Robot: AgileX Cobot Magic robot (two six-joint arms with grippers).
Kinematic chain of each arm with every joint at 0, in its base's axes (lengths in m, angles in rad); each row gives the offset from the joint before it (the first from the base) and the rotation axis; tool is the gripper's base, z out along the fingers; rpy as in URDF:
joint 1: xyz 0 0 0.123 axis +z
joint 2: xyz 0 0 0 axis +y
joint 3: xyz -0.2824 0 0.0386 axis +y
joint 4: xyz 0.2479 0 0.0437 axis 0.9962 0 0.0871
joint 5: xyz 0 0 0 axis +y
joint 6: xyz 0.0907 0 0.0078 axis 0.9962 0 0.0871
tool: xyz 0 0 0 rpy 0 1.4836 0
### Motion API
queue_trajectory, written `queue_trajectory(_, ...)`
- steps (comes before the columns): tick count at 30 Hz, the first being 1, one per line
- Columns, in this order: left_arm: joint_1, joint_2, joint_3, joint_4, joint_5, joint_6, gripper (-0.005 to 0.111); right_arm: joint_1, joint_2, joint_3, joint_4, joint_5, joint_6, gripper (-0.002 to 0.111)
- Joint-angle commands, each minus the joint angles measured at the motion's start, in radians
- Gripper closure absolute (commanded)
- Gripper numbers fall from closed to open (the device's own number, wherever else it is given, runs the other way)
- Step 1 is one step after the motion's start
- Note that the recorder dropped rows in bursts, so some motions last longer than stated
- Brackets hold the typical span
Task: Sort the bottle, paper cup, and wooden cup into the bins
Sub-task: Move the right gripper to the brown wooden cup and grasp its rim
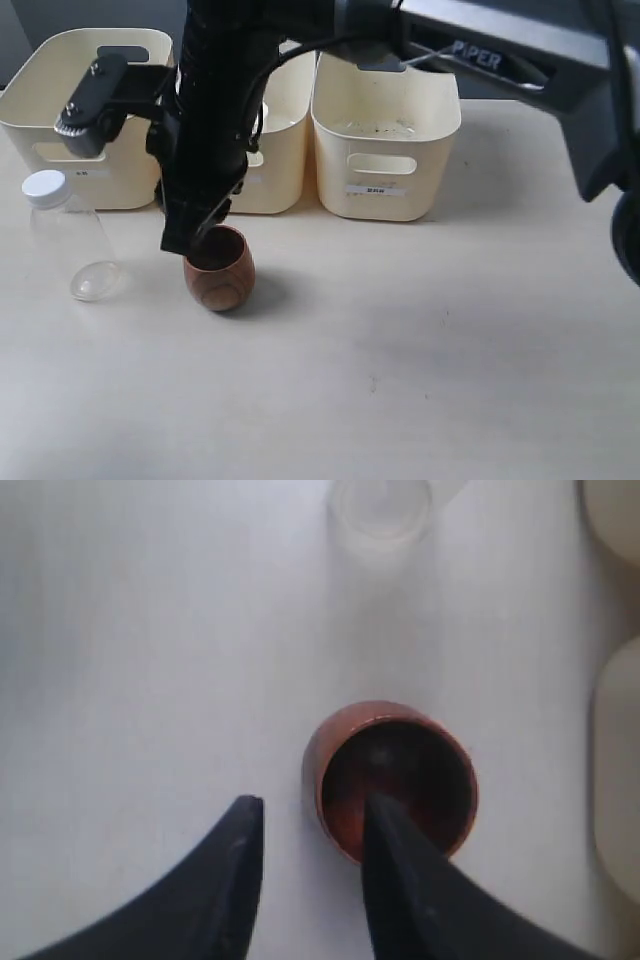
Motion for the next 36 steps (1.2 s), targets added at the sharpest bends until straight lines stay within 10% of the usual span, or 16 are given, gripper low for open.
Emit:
queue_trajectory(1, -0.005, -0.003, 0.002, -0.004, -0.006, -0.006, 0.107, 0.001, 0.078, 0.009, -0.009, 0.002, 0.001, 0.064)
queue_trajectory(14, -0.005, -0.003, 0.002, -0.004, -0.006, -0.006, 0.107, 0.001, 0.157, 0.009, -0.023, -0.028, 0.001, 0.056)
queue_trajectory(19, -0.005, -0.003, 0.002, -0.004, -0.006, -0.006, 0.107, 0.001, 0.18, 0.009, -0.064, -0.04, 0.001, 0.108)
queue_trajectory(36, -0.005, -0.003, 0.002, -0.004, -0.006, -0.004, 0.107, 0.0, 0.068, -0.275, -0.069, -0.219, -0.06, 0.107)
